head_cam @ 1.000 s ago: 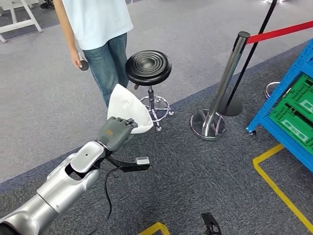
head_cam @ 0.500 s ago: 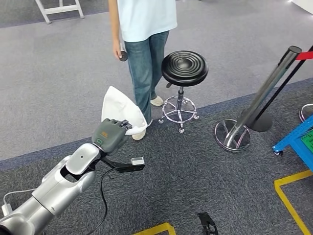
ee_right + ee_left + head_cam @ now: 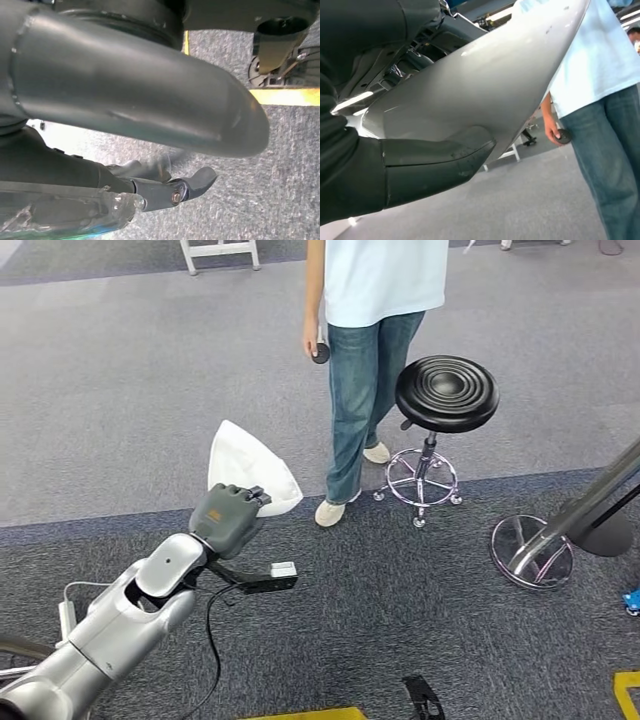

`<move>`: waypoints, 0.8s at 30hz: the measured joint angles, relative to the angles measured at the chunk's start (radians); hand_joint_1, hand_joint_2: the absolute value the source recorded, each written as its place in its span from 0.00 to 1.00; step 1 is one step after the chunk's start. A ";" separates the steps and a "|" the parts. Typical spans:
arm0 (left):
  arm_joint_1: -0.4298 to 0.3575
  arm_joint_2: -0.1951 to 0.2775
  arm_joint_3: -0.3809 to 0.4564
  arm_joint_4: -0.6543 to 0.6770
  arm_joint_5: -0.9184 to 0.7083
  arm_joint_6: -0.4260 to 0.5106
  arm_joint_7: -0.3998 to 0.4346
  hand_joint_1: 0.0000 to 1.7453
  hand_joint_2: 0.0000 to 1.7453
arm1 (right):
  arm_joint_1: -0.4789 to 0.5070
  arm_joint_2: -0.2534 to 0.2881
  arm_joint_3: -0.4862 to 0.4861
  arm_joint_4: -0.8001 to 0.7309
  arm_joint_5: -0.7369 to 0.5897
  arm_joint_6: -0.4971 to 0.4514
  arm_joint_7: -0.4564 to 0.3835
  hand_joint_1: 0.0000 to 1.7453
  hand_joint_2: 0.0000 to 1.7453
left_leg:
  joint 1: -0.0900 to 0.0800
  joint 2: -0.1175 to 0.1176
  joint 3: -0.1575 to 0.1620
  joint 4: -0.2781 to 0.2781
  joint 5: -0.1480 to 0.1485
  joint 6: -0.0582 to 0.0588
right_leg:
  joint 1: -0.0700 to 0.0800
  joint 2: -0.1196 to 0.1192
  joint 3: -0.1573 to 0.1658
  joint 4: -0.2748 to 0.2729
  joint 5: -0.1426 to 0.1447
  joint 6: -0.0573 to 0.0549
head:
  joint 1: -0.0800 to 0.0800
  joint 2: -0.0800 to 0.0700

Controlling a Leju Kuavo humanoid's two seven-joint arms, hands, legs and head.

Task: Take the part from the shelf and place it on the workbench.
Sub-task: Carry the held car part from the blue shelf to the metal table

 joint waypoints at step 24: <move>-0.002 -0.013 0.019 -0.006 0.014 -0.008 -0.005 1.00 1.00 | 0.003 0.001 -0.001 -0.001 0.013 0.006 0.010 0.00 0.00 | -0.006 0.050 0.017 0.000 -0.007 0.040 | 0.014 -0.036 -0.081 0.160 -0.053 0.016 | 0.005 0.000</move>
